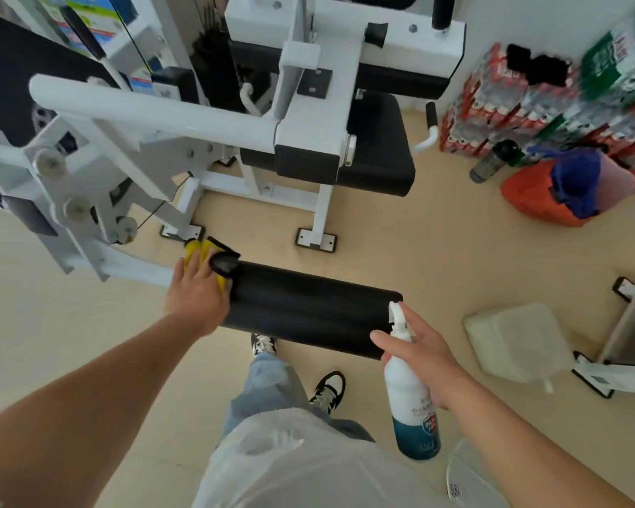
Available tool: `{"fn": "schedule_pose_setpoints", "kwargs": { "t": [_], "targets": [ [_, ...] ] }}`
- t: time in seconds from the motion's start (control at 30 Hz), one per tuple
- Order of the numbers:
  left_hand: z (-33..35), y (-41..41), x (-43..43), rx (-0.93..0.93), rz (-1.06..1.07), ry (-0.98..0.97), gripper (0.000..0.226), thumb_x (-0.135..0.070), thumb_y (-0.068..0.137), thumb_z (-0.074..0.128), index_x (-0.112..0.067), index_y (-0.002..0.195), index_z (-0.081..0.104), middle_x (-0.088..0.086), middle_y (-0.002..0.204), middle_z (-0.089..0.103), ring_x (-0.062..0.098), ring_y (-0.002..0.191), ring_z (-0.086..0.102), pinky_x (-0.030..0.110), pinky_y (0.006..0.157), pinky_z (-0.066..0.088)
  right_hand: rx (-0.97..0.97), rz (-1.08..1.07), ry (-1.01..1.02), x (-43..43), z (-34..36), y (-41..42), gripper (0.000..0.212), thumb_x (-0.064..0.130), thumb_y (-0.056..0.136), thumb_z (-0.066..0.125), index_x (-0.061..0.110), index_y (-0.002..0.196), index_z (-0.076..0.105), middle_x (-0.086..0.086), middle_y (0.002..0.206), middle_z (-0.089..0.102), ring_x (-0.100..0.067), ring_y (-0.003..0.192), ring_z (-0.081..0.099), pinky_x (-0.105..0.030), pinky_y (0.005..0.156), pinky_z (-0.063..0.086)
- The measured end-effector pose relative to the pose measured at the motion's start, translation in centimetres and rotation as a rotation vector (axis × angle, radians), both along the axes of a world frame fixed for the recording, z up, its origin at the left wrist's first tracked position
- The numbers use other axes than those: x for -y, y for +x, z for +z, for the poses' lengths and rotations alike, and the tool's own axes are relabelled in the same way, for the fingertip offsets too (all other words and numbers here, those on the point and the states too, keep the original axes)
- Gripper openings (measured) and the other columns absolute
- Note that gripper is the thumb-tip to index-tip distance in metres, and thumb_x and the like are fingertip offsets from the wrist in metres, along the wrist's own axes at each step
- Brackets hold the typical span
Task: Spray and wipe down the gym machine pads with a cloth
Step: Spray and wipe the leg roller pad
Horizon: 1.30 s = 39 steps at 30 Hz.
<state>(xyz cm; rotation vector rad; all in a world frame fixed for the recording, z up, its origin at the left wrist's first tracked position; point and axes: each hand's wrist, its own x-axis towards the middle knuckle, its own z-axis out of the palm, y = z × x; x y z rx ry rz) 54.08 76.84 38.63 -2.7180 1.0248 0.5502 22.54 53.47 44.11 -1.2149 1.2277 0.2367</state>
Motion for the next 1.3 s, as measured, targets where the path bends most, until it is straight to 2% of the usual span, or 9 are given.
{"fn": "schedule_pose_setpoints", "kwargs": {
  "t": [0.1,0.23,0.37,0.5,0.87,1.03,1.1,1.2,1.3],
  "targets": [
    [0.0,-0.4,2.6,-0.043,0.036,0.034,0.066,-0.050,0.108,0.014,-0.017,0.162,0.031,0.003,0.173,0.017,0.028,0.161,-0.002,0.050,0.129,-0.005,-0.002,0.047,-0.035,-0.2,0.0,0.8,0.089,0.046,0.082,0.092,0.051,0.158,0.046,-0.011,0.086,0.082,-0.028,0.083,0.080,-0.053,0.100,0.063],
    [-0.3,-4.7,5.2,-0.181,-0.039,-0.063,0.064,-0.050,0.109,0.016,-0.021,0.165,0.020,-0.001,0.173,0.017,0.025,0.161,0.000,0.048,0.130,-0.003,0.018,0.123,-0.024,-0.8,0.6,2.4,0.062,0.051,0.077,0.093,0.044,0.132,0.065,-0.009,0.085,0.083,-0.029,0.084,0.079,-0.059,0.101,0.062],
    [-0.8,-6.2,2.4,-0.148,-0.049,-0.166,0.067,-0.052,0.107,0.013,-0.020,0.165,0.019,-0.003,0.173,0.014,0.022,0.161,0.000,0.045,0.130,-0.001,0.008,0.180,-0.001,-1.6,0.8,4.1,0.040,0.039,0.087,0.090,0.029,0.121,0.069,-0.010,0.081,0.080,-0.025,0.077,0.075,-0.048,0.088,0.062],
    [-2.1,-8.2,-1.7,-0.181,-0.062,-0.300,0.070,-0.054,0.102,0.017,-0.024,0.165,0.014,-0.008,0.174,0.004,0.019,0.160,-0.008,0.048,0.131,0.005,-0.015,0.227,0.056,-3.0,0.1,5.2,0.046,0.043,0.084,0.091,0.034,0.121,0.066,-0.010,0.083,0.080,-0.024,0.074,0.074,-0.040,0.080,0.060],
    [-2.2,-8.8,-2.7,-0.226,-0.018,-0.342,0.066,-0.059,0.100,0.009,-0.037,0.161,-0.005,-0.016,0.172,-0.008,0.008,0.156,-0.024,0.035,0.126,-0.013,-0.057,0.219,0.054,-5.1,-2.3,5.6,0.045,0.060,0.078,0.089,0.037,0.112,0.069,-0.008,0.085,0.082,-0.024,0.076,0.077,-0.051,0.088,0.066],
    [-1.9,-9.2,-1.2,-0.178,0.017,-0.266,0.073,-0.059,0.100,0.008,-0.028,0.166,0.005,-0.007,0.173,-0.006,0.020,0.159,-0.019,0.044,0.129,-0.007,-0.042,0.151,0.037,-4.7,-1.9,5.0,0.046,0.056,0.082,0.089,0.038,0.117,0.067,-0.008,0.086,0.082,-0.026,0.079,0.077,-0.048,0.086,0.066],
    [-1.5,-10.6,0.9,-0.155,0.028,-0.233,0.071,-0.057,0.102,0.015,-0.027,0.166,0.008,-0.004,0.174,-0.004,0.028,0.158,-0.017,0.051,0.129,-0.004,-0.041,0.128,0.030,-4.3,-1.4,4.4,0.048,0.056,0.081,0.089,0.039,0.119,0.066,-0.009,0.086,0.082,-0.026,0.080,0.077,-0.047,0.085,0.065],
    [-1.2,-14.1,4.8,-0.230,-0.245,-0.188,0.073,-0.054,0.106,0.030,-0.027,0.166,0.000,-0.003,0.174,-0.011,0.030,0.154,-0.028,0.055,0.126,-0.013,-0.042,0.101,0.013,-3.3,-0.9,3.7,0.052,0.054,0.074,0.094,0.036,0.116,0.069,-0.013,0.087,0.082,-0.029,0.080,0.077,-0.048,0.083,0.063],
    [-1.6,-16.8,7.4,-0.306,-0.674,-0.166,0.068,-0.055,0.105,0.032,-0.027,0.165,0.017,-0.005,0.174,0.002,0.026,0.156,-0.025,0.054,0.126,-0.012,-0.036,0.067,-0.015,-2.1,-0.5,3.0,0.042,0.039,0.080,0.095,0.026,0.113,0.072,-0.012,0.083,0.080,-0.028,0.076,0.073,-0.043,0.075,0.059]
  ]
}}
